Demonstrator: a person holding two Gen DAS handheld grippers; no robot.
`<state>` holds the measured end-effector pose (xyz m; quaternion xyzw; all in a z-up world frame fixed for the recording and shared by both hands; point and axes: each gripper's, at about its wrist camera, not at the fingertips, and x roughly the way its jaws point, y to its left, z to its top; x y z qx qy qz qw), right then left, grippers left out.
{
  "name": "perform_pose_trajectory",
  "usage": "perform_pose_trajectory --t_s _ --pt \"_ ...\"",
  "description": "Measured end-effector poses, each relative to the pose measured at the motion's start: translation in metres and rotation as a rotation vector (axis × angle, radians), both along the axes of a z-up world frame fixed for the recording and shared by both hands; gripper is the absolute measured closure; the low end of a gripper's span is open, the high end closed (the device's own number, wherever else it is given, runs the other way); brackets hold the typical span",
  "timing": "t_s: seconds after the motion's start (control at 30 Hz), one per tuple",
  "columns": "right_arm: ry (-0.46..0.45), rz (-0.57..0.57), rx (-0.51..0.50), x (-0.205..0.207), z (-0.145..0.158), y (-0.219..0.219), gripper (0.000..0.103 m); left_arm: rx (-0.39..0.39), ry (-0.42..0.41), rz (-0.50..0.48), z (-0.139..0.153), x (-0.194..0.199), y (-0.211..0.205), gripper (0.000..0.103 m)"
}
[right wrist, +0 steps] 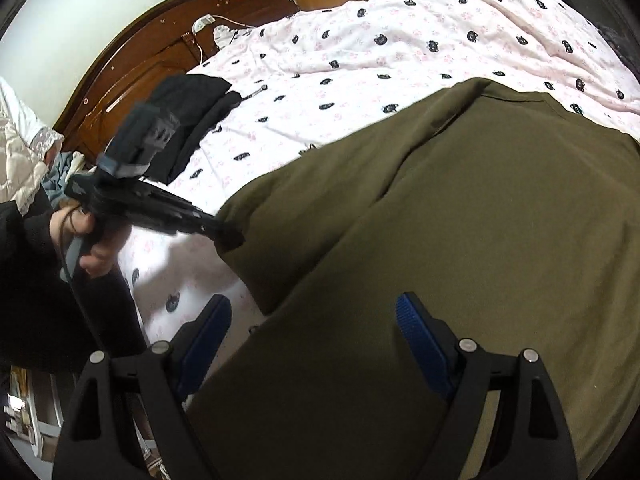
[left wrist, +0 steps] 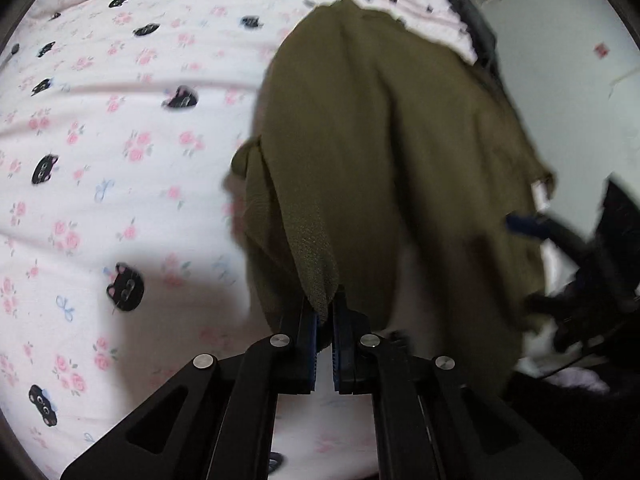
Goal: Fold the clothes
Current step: 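Grasp the sweatshirt hem edge with the right gripper and lift it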
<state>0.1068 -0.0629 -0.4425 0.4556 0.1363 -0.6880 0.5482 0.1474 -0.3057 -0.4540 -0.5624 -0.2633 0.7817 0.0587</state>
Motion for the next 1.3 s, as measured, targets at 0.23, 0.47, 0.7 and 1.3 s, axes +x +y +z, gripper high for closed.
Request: perform_pose_trajectory --t_s 0.23,0.47,0.7,1.3 --pt "-0.024 0.016 -0.073 -0.003 0.007 -0.026 0.017 -0.01 0.147 0.031 0.071 -0.049 -0.029 0.099" --pt "-0.071 -0.049 -0.142 -0.013 -0.008 -0.066 0.017 -0.009 0.225 0.094 0.094 -0.113 -0.053 0.099" --pt "-0.068 -0.194 -0.169 -0.047 -0.036 -0.104 0.017 -0.011 0.206 0.153 0.077 -0.13 -0.077 0.099" --pt "0.005 -0.06 -0.242 -0.053 -0.021 -0.131 0.079 -0.012 0.143 0.297 0.052 -0.089 -0.104 0.099"
